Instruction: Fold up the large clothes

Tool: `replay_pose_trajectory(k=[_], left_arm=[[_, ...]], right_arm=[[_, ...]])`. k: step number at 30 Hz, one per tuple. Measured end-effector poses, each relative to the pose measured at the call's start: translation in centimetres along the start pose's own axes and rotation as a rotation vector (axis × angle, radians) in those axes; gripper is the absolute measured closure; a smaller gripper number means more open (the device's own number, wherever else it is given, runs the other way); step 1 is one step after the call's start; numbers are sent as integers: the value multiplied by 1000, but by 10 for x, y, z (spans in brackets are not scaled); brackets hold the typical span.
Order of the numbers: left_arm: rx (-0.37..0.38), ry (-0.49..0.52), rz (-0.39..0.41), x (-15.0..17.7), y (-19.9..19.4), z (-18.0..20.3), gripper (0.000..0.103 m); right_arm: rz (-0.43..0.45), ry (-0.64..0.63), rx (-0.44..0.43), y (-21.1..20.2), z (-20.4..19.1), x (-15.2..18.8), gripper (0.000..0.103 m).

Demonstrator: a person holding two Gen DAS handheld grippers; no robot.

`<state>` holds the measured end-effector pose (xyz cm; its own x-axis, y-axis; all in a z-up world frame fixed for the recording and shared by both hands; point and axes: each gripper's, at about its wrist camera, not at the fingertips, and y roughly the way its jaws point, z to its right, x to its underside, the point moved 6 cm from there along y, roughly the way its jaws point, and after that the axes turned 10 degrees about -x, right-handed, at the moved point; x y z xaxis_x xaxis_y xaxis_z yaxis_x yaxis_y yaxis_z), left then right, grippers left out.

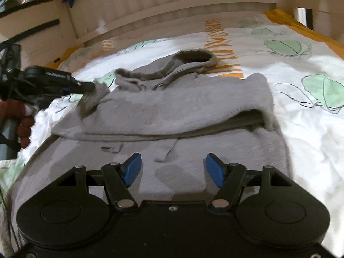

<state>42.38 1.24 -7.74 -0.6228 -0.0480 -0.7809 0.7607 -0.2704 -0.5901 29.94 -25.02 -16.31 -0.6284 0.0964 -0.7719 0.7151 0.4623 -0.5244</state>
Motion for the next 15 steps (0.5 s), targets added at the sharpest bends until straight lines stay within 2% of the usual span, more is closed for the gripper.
replay_pose_trajectory(k=[3, 6, 7, 8, 10, 15], left_arm=[[18, 19, 32, -21, -8, 14, 90], [17, 31, 45, -27, -13, 18, 86], [9, 34, 33, -25, -12, 17, 77], [-13, 36, 20, -20, -12, 13, 61], [-49, 53, -3, -7, -10, 8, 42], [-87, 106, -98, 39, 1, 0, 39]], right_arm=[[20, 23, -1, 5, 7, -9, 33], [37, 46, -5, 7, 12, -19, 33], [40, 47, -6, 8, 13, -20, 33], [42, 47, -10, 7, 14, -21, 33], [44, 41, -15, 5, 14, -21, 32], [33, 49, -16, 6, 15, -15, 30]])
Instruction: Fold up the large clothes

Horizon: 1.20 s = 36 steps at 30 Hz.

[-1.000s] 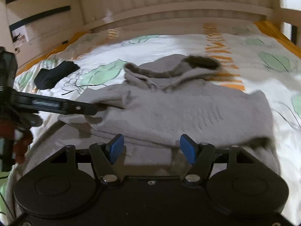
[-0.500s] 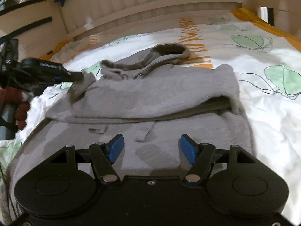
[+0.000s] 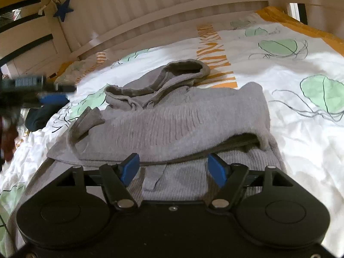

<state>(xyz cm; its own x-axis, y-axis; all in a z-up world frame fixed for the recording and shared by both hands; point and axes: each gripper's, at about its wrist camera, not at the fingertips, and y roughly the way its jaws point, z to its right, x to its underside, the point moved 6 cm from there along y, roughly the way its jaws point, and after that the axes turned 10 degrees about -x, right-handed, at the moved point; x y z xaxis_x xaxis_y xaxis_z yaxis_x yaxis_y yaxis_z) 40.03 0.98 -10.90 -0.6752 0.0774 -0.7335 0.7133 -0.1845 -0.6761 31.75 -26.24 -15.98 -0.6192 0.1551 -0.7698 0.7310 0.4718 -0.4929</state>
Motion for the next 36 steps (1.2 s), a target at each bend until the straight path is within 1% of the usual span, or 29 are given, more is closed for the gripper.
replay_pose_trajectory(k=[2, 4, 5, 6, 8, 9, 11, 15, 19, 22, 24, 25, 27, 29, 30, 32, 34, 36], left_arm=[[-13, 13, -40, 12, 11, 2, 39], [-55, 27, -60, 18, 23, 2, 39], [-75, 33, -63, 19, 29, 1, 41], [-80, 35, -62, 19, 34, 0, 47], [-79, 10, -34, 15, 38, -6, 96], [-75, -21, -22, 11, 36, -9, 96], [-36, -71, 11, 0, 27, -10, 96], [31, -66, 112, -37, -5, 2, 96], [113, -109, 186, -74, -32, 13, 96], [136, -115, 238, -90, -47, 16, 96], [138, -125, 253, -90, -50, 12, 96], [138, -139, 251, -87, -51, 8, 96], [126, -163, 228, -75, -47, -5, 96], [100, -177, 189, -58, -35, -18, 96], [82, -190, 162, -46, -29, -26, 96], [55, -220, 105, -25, -16, -42, 95], [13, -254, 43, 2, -3, -56, 95], [-21, -286, -6, 23, 7, -71, 93]], right_arm=[[-5, -2, 1, 0, 0, 2, 30], [-12, -2, 3, 1, 0, 5, 30], [-14, -2, 4, 1, 0, 6, 30], [-14, -2, 6, 1, 0, 6, 30], [-13, -2, 6, 0, 0, 6, 30], [-12, -3, 6, -1, 0, 6, 30], [-8, -7, 6, -2, 1, 7, 30], [17, -5, -5, -3, 2, 3, 30], [23, -8, -23, 5, 0, -6, 29], [33, -14, -33, 15, 1, -16, 29], [34, 12, -18, 22, 11, -22, 26], [45, 22, 5, 22, 17, -25, 26], [81, 41, 97, 17, 34, -30, 26], [81, 85, 162, 11, 51, -28, 28], [77, 104, 173, 8, 58, -25, 29], [64, 102, 177, 4, 64, -18, 31], [55, 70, 170, 0, 60, -12, 31], [40, 24, 184, -1, 54, -10, 29]])
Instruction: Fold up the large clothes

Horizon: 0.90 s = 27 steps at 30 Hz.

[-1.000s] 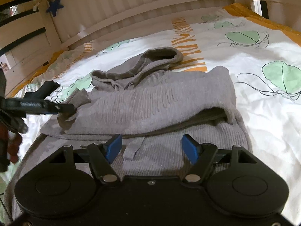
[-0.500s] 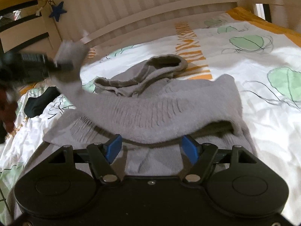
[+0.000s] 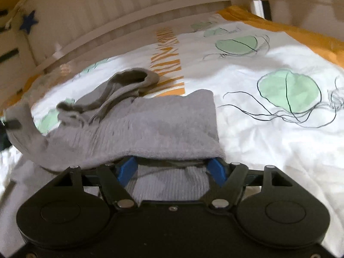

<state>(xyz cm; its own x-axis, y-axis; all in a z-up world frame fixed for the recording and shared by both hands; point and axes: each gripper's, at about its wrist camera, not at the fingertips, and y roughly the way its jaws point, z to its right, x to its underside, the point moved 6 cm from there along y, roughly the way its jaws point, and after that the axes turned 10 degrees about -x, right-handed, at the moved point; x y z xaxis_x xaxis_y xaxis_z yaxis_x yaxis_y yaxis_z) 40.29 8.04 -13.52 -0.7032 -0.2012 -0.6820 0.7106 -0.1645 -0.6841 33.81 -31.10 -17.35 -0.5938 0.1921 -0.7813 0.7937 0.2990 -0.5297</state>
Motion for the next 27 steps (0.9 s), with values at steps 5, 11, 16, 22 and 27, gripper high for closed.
replay_pose_trajectory(k=[5, 11, 16, 22, 27], left_arm=[[-13, -85, -30, 19, 1, -35, 88], [-73, -18, -11, 14, -11, -35, 87], [-145, 101, 107, 4, -37, -14, 56], [-107, 182, 130, -4, -29, 17, 29], [-147, 199, 60, 11, 7, 16, 29]], right_arm=[[-47, -42, 15, -8, -9, 12, 26], [-85, -79, 16, -19, -15, 15, 25], [-63, -80, -36, -36, -28, 8, 25], [19, -99, -91, -32, -47, -25, 24], [21, -139, -99, 5, -56, -39, 24]])
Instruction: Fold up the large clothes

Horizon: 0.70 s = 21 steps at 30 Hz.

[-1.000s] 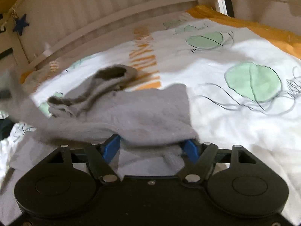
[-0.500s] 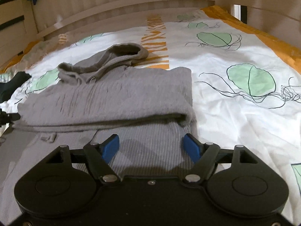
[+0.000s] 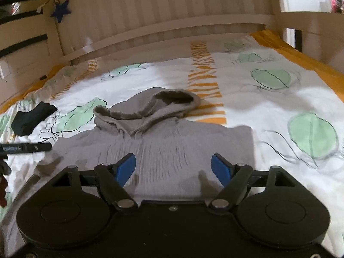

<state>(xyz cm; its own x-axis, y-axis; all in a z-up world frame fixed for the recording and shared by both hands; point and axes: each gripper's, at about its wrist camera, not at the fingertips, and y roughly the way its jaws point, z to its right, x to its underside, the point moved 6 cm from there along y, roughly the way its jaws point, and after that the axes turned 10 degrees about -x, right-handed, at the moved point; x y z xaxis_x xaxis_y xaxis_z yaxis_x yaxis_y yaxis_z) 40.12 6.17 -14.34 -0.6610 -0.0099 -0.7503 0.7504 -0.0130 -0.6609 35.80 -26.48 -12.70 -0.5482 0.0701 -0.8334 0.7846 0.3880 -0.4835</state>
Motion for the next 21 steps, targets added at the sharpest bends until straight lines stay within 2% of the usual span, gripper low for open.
replay_pose_trajectory(k=[3, 4, 5, 7, 9, 13, 17, 18, 19, 21], left_arm=[[-27, 53, 2, 13, 14, -1, 27], [-37, 85, 28, 17, 14, -1, 20], [-45, 100, 37, 20, 15, -2, 19], [-22, 65, 47, 24, 17, -6, 18], [-3, 44, 46, 25, 18, -8, 16], [-2, 53, 55, 25, 18, -6, 13], [-5, 56, 58, 26, 17, -4, 12], [-3, 56, 57, 25, 18, -4, 12], [-2, 57, 56, 25, 19, -4, 11], [-3, 58, 55, 25, 19, -4, 11]], right_arm=[[-34, -45, 33, 22, 6, 6, 24], [-52, -61, 64, 29, 11, 11, 24], [-71, -70, 97, 35, 16, 16, 24], [-91, -75, 135, 42, 29, 28, 24], [-62, -62, 116, 40, 33, 32, 23], [-72, -97, 135, 44, 28, 34, 17], [-63, -79, 117, 42, 30, 34, 14], [-68, -76, 93, 42, 30, 34, 3], [-79, -81, 69, 44, 29, 35, 0], [-93, -102, 86, 46, 26, 36, 0]])
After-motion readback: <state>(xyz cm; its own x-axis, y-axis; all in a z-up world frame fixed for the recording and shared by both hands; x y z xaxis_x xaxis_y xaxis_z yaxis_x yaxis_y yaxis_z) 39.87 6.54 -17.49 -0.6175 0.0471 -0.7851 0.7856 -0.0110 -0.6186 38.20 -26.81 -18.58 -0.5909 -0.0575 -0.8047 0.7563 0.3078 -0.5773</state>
